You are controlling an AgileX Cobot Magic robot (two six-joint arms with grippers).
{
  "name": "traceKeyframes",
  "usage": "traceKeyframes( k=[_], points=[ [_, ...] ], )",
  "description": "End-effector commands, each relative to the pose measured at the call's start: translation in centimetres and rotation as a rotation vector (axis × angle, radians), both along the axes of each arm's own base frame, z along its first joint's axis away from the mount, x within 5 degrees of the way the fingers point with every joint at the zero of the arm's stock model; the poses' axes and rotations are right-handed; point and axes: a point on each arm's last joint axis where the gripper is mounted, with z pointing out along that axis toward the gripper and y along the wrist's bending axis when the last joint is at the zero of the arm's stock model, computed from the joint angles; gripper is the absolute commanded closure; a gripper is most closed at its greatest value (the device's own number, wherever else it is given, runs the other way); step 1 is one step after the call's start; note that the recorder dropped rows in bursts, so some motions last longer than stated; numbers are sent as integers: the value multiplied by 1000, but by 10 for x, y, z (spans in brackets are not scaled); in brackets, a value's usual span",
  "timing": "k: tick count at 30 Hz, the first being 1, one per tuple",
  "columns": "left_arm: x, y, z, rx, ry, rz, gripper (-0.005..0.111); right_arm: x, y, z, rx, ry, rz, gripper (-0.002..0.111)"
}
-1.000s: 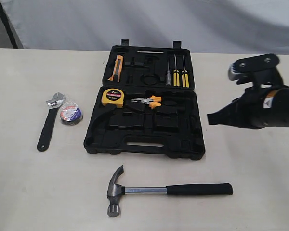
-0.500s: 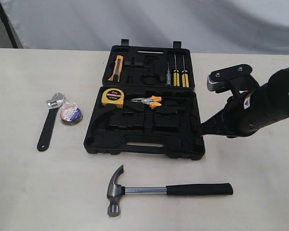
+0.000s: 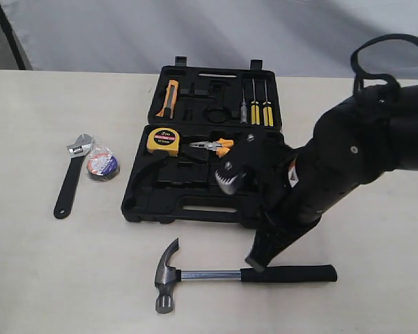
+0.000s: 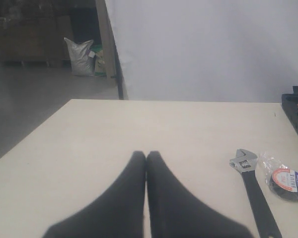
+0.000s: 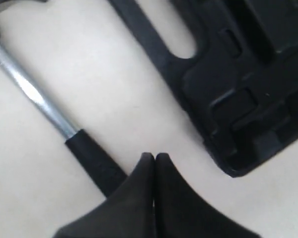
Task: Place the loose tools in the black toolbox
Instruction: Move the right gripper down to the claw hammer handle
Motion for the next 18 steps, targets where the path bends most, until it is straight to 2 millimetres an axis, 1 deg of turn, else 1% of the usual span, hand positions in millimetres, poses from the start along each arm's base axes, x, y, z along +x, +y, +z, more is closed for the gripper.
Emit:
traceKeyframes(
  k=[1, 6, 9, 11, 14, 18],
  points=[
    [-2, 0, -1, -27, -5, 1, 105, -13, 18, 0, -58, 9, 290, 109],
    [-2, 0, -1, -27, -5, 1, 105, -23, 29, -1, 16, 56, 482, 109],
    [-2, 0, -1, -27, -5, 1, 105, -28, 31, -11, 10, 128, 613, 109],
    [-2, 0, -1, -27, -5, 1, 105, -28, 33, -20, 1, 188, 613, 109],
    [-2, 0, -1, -27, -5, 1, 105, -23, 37, -28, -7, 239, 591, 109],
    [-2, 0, -1, -27, -5, 1, 105, -14, 42, -33, -3, 208, 582, 109]
  ],
)
